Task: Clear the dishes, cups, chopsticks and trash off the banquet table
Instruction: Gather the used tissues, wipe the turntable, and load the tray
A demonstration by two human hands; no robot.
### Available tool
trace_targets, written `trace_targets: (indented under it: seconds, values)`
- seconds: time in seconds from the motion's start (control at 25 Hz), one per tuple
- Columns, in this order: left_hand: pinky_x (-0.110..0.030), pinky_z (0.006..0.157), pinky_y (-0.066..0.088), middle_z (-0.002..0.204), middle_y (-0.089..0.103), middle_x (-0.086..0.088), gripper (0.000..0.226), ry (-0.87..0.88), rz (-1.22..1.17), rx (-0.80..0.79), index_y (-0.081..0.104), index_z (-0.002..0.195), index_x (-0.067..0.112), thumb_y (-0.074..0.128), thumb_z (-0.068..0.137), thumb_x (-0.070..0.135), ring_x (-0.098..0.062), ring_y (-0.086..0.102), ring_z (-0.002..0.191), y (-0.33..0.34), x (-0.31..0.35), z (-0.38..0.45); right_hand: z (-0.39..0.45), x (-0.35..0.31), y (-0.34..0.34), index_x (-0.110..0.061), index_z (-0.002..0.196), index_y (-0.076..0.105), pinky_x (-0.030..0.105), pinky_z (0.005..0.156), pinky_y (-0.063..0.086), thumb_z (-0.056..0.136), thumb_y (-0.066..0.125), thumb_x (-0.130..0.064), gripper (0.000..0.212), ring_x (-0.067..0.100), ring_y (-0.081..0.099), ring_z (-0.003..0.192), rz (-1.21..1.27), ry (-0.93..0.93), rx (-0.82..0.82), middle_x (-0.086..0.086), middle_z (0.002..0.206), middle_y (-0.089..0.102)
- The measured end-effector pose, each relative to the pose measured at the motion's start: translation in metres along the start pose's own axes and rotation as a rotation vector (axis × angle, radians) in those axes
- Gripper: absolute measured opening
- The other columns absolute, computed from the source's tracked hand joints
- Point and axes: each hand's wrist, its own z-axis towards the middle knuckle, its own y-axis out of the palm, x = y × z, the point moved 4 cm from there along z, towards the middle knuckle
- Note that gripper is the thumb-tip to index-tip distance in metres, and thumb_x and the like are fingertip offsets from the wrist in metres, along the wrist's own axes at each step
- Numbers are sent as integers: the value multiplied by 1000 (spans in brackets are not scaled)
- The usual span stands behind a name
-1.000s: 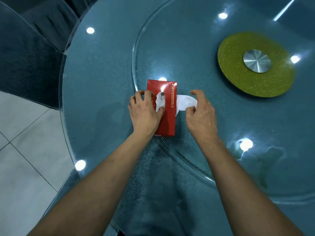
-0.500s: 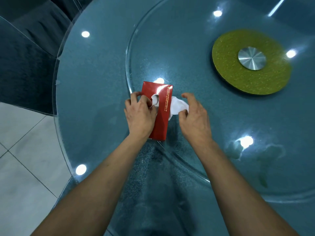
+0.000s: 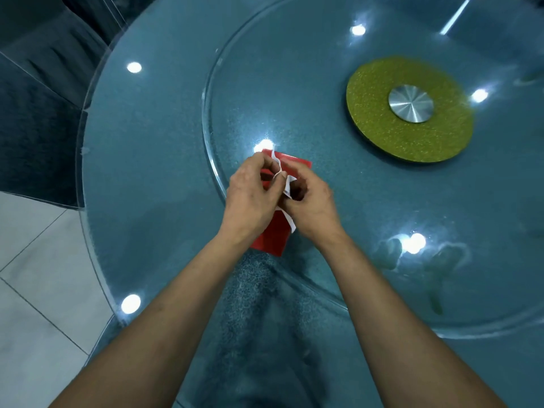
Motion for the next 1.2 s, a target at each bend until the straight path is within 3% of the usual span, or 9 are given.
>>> trace_targets:
  seconds: [0.12,0.2,0.28,0.36,0.48,0.6,0.76,1.04,1.2]
  values:
    - [-39,86,55,102,65,6,7,47,23,-28,62,93,24,67,94,28,-8,64,96,3,-1,-3,5,-1,-2,-27,91,74,37,69,55,85,73,-5,23,13,69,72,24,13,69,-7,78,73]
    - [-41,87,54,106,64,7,7,36,8,-13,62,100,25,58,97,30,-10,63,98,0,-7,-8,6,0,-6,-29,83,73,36,68,56,88,71,-8,22,12,67,69,34,18,83,-5,75,73]
    - [-43,89,51,109,64,8,24,-60,-40,-1,59,110,22,44,94,32,-14,61,100,-2,-19,-16,8,1,-11,-31,83,73,34,67,56,88,70,-7,25,8,65,69,63,30,85,-7,74,73]
    - [-47,96,47,118,62,3,41,-78,123,-100,55,122,19,42,89,39,-23,56,110,2,-32,-26,8,2,-17,-30,86,73,28,64,55,89,69,-5,25,5,65,69,96,37,103,-8,75,73]
    - [-47,111,36,142,49,-5,80,-1,537,-287,38,144,16,60,82,61,-30,44,130,18,-46,-41,10,3,-28,-21,93,74,22,66,51,90,70,-8,14,8,64,73,90,35,152,6,88,73]
    - [-48,117,29,154,38,-5,104,42,616,-261,25,152,21,73,72,67,-28,35,141,25,-52,-45,7,4,-45,-21,98,70,21,72,52,92,70,-11,12,13,66,85,52,12,222,9,102,68]
    - [-54,117,29,153,41,-8,103,37,619,-193,29,153,19,80,71,54,-34,36,142,21,-57,-38,1,7,-85,-15,102,63,20,70,48,97,64,-11,7,1,58,71,106,-5,373,-7,85,66]
    - [-52,119,21,157,33,-13,90,93,601,-174,30,154,20,74,80,44,-36,28,145,33,-38,-51,-36,34,-152,-23,107,59,24,73,54,90,63,1,30,11,64,77,102,38,586,15,84,69]
    - [-50,117,29,153,40,-13,63,292,590,-141,43,145,13,65,87,23,-36,33,143,56,-14,-79,-57,53,-181,-13,104,71,25,75,54,90,60,-6,19,7,65,78,-60,83,692,-4,88,72]
